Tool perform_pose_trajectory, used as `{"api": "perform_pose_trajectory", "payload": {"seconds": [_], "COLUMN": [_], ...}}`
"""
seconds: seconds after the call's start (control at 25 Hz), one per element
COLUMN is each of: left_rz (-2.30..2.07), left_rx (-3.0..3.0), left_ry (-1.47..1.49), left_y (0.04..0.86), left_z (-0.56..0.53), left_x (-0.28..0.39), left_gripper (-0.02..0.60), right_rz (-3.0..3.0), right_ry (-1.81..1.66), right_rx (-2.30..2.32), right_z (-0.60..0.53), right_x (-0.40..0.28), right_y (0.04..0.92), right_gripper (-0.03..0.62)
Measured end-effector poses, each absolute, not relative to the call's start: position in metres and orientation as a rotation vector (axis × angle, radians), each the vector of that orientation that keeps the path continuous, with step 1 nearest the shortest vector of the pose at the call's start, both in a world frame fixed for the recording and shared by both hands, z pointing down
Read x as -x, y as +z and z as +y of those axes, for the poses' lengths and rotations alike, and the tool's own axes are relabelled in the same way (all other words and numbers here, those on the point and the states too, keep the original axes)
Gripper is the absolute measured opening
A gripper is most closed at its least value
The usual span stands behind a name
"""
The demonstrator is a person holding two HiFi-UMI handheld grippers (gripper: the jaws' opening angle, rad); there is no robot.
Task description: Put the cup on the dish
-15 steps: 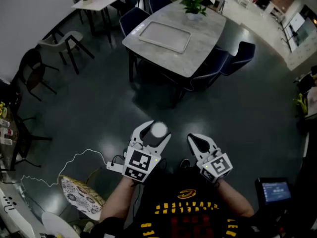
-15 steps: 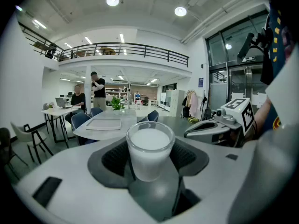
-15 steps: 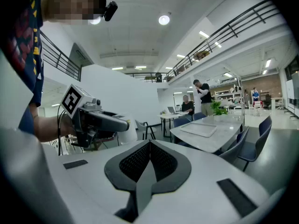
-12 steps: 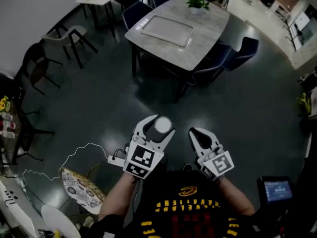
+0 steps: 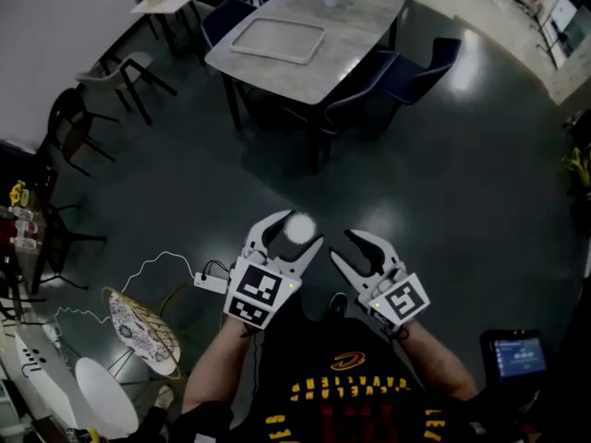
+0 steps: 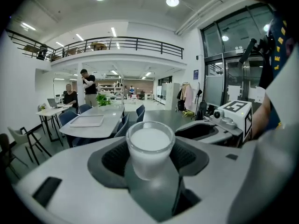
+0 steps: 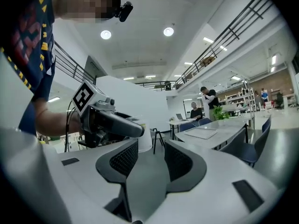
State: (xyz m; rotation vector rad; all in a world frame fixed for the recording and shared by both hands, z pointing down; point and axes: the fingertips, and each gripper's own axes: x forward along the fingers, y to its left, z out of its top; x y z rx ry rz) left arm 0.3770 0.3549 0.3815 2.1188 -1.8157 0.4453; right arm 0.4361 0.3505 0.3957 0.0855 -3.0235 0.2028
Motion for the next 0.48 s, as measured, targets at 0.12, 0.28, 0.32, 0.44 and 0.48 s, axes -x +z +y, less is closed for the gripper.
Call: {"api": "perform_pose_trajectory", "payload": {"seconds": [0.12,0.28,0.32,0.44,0.48], "left_rz": [-1.803,-1.786,-1.784,-1.796,-1.804], "left_rx": [-2.077,-1.997,-1.98,-1.94,-1.933], "left_ry": [0.475,0.539,0.554,0.572,0.567], "left_y": [0.388,0.408,0.415,0.428,0.429], "left_z": [0.353,0.361,0.364,0.366,0.365], "left_x": [-0.414,-0.432,-0.432,-0.433,-0.435], "left_gripper": [0.265,0.265,0.265,0.265,0.265], "right_rz": [-2.986,-2.954,-2.955,-2.981,-2.991], "right_ry": [0.308,0.304,0.304,0.331,0.329], "right_rx": [-0.015,0.14,0.163,0.196,0.205], "right_z": [0.351,0.368,0.372,0.38,0.381], "right_x": [-0.47,-0.481,-0.478,-0.469,-0.467], "right_y": [0.414,0.444,0.451,0.465,0.466], "right_gripper": [0.224,0.258,0.258,0.258,0.258]}}
